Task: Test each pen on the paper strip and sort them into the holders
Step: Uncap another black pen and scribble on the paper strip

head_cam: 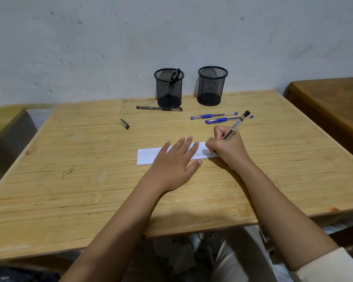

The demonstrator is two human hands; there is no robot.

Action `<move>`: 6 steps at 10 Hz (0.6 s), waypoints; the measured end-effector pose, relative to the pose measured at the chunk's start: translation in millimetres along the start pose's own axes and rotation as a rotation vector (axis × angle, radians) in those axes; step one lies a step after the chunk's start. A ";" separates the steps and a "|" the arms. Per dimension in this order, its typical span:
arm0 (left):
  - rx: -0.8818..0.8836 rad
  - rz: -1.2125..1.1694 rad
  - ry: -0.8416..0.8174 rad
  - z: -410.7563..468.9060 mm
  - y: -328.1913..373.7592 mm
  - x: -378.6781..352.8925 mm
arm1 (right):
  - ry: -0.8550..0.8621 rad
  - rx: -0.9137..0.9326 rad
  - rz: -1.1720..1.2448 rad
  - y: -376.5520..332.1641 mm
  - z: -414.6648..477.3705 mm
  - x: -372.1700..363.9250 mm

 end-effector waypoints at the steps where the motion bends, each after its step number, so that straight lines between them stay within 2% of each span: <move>1: 0.000 0.002 0.002 0.2 0.1 0.1 | 0.006 0.003 -0.011 -1.4 -1.1 0.2; 6: -0.002 -0.010 0.029 0.4 -1.1 -0.6 | 0.035 -0.010 0.036 -0.8 -1.0 4.4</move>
Point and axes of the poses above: each hand's wrist, its own z-axis towards the middle knuckle, its own x-axis out of the back of the hand, y = z × x, the point moved 7 cm from there along z, towards the middle knuckle, and after that the axes turned 3 degrees about y, right-handed, at the moved point
